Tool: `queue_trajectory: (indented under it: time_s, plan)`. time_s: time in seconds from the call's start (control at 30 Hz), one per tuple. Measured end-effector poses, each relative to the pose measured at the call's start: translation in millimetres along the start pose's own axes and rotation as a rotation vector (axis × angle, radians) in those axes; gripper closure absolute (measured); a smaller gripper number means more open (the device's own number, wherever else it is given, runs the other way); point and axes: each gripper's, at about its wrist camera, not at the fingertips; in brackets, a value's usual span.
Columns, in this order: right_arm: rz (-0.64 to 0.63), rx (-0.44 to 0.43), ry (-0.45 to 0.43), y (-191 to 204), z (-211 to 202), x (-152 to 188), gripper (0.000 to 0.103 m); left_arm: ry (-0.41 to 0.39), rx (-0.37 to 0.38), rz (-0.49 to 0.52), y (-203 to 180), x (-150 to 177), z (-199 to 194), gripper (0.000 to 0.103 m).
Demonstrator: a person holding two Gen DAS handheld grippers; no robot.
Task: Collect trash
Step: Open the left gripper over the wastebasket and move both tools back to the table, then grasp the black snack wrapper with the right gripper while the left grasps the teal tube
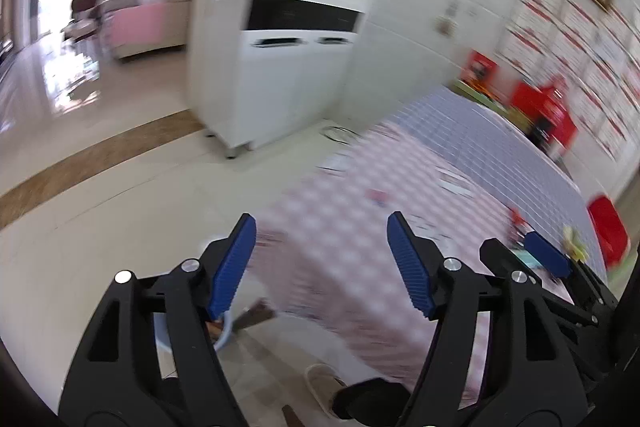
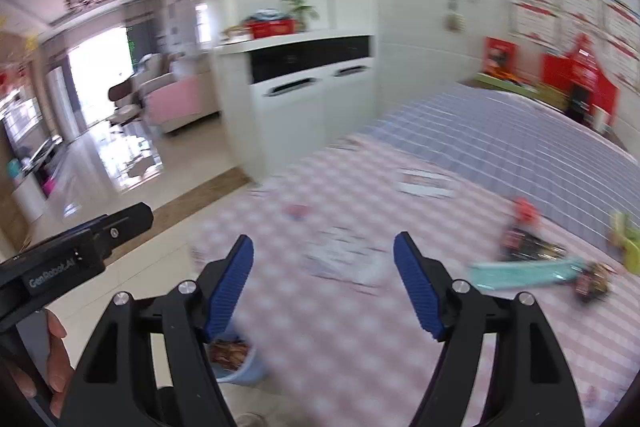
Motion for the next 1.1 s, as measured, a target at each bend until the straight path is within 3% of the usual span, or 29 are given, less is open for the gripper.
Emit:
queue_trajectory:
  time_s: [0.23, 0.47, 0.77, 1.0, 1.1]
  plan:
    - [0.131, 0.149, 0.032, -114.5, -28.1, 22.9, 0.029, 0.066, 0.126, 0.163, -118.9, 16.7, 23.4, 0.033]
    - [0.294, 0.21, 0.084, -205.4, -37.8, 49.7, 0.029, 0.122, 0.186, 0.281, -203.9, 37.3, 40.6, 0.032]
    - [0.521, 0.1, 0.158, -274.5, -10.9, 53.6, 0.029, 0.168, 0.174, 0.287, -234.6, 37.7, 69.3, 0.029]
    - [0.535, 0.175, 0.153, -289.2, 9.0, 39.7, 0.03, 0.211, 0.179, 0.287, -246.6, 33.1, 97.4, 0.029]
    - [0.511, 0.197, 0.147, -288.6, 14.0, 36.8, 0.041, 0.224, 0.198, 0.301, -252.9, 36.3, 107.2, 0.029]
Point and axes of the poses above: each gripper's, at about its wrist camera, not at the fingertips, and z roughly the way its jaws point, y to its left, x to its underside, and after that the axes turned 4 degrees about z, right-handed
